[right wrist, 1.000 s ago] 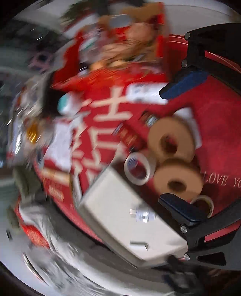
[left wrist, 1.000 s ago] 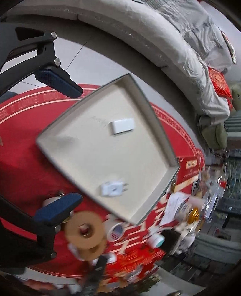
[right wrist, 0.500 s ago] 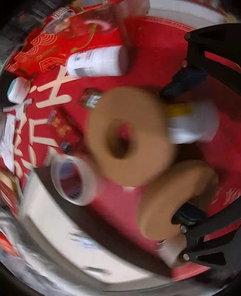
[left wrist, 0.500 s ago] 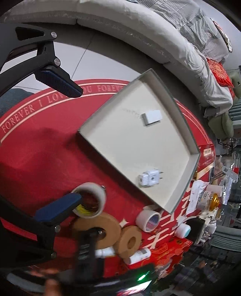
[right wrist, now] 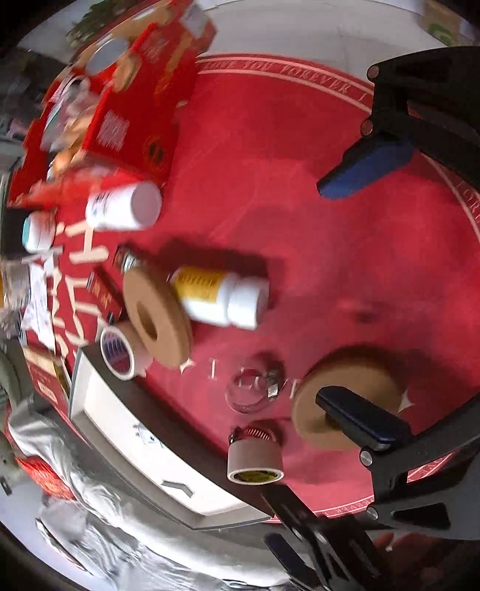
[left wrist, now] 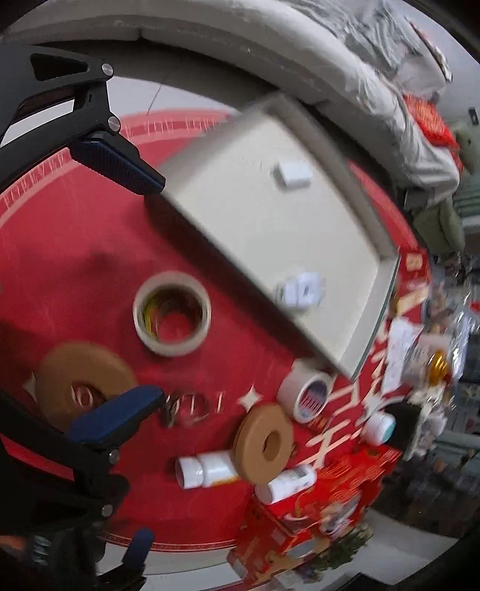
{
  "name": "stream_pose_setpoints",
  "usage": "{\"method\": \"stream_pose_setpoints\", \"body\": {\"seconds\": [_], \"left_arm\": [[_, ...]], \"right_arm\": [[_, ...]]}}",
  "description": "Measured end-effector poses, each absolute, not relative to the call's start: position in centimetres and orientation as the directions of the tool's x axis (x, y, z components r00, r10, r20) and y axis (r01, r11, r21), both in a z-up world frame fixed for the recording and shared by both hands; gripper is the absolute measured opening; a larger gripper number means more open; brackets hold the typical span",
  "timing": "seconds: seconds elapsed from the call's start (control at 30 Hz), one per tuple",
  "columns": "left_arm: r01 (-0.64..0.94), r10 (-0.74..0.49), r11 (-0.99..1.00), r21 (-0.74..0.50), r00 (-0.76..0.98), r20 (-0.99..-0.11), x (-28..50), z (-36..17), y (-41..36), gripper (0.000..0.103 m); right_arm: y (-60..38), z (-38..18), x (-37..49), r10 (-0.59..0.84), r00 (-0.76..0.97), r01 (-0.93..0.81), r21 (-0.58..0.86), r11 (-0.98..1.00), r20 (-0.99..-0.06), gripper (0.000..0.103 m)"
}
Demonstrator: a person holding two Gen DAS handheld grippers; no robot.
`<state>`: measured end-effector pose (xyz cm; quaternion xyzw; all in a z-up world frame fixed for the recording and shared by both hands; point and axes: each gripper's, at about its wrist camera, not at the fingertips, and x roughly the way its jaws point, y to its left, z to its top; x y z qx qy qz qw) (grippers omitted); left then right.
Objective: Organize rigid objects
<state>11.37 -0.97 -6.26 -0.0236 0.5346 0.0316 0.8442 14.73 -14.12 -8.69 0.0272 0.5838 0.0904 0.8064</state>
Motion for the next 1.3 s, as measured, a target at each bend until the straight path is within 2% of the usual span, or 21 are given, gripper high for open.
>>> {"method": "stream_pose_setpoints", "body": {"seconds": [0.37, 0.43, 0.57, 0.77, 0.9, 0.97, 1.0, 1.03, 1.17, 1.3], "left_arm": [[-0.238, -0.067, 0.960, -0.144, 0.304, -0.950, 13.7, -10.6, 1.1, 0.103], [-0.219, -0.058, 0.967, -0.130, 0.307, -0.950, 13.7, -10.6, 0.8, 0.103], [-0.144, 0.040, 0.990, -0.003, 0.296, -0.954, 13.5, -11.2, -1.2, 0.103], [-0.170, 0.030, 0.985, -0.014, 0.258, -0.966, 14.0, -11.1, -0.8, 0.103], [-0.221, 0.025, 0.974, -0.057, 0.350, -0.936, 13.5, -9.7, 0.1, 0.094], [-0.203, 0.012, 0.977, -0.063, 0.352, -0.936, 13.4, -9.7, 0.0, 0.081], [-0.181, -0.016, 0.980, -0.083, 0.342, -0.940, 13.5, -9.9, -0.1, 0.060], [-0.177, -0.008, 0.982, -0.073, 0.344, -0.939, 13.5, -9.8, -0.2, 0.057], [-0.168, -0.038, 0.980, -0.104, 0.353, -0.935, 12.8, -9.0, -0.3, 0.056], [-0.130, -0.021, 0.988, -0.081, 0.414, -0.910, 9.3, -6.5, 0.1, 0.057]], "right_arm": [[-16.4, -10.9, 13.0, 0.179, 0.299, -0.078, 0.163, 0.983, -0.937, 0.102], [-16.5, -11.4, 13.0, 0.174, 0.290, -0.070, 0.161, 0.985, -0.941, 0.102], [-16.7, -13.3, 13.0, 0.154, 0.240, -0.053, 0.146, 0.988, -0.958, 0.103], [-15.6, -13.7, 12.4, 0.081, 0.263, -0.122, 0.050, 0.991, -0.962, 0.103], [-15.3, -13.7, 11.8, 0.068, 0.291, -0.153, 0.024, 0.988, -0.954, 0.103], [-15.3, -13.7, 11.6, 0.069, 0.300, -0.154, 0.024, 0.988, -0.952, 0.103], [-15.4, -13.7, 11.5, 0.070, 0.302, -0.154, 0.024, 0.988, -0.951, 0.103], [-15.4, -13.6, 11.4, 0.071, 0.305, -0.154, 0.025, 0.988, -0.950, 0.103], [-15.1, -13.9, 10.7, 0.073, 0.311, -0.154, 0.026, 0.988, -0.948, 0.103], [-15.1, -14.1, 10.7, 0.074, 0.316, -0.154, 0.026, 0.988, -0.946, 0.103]]}}
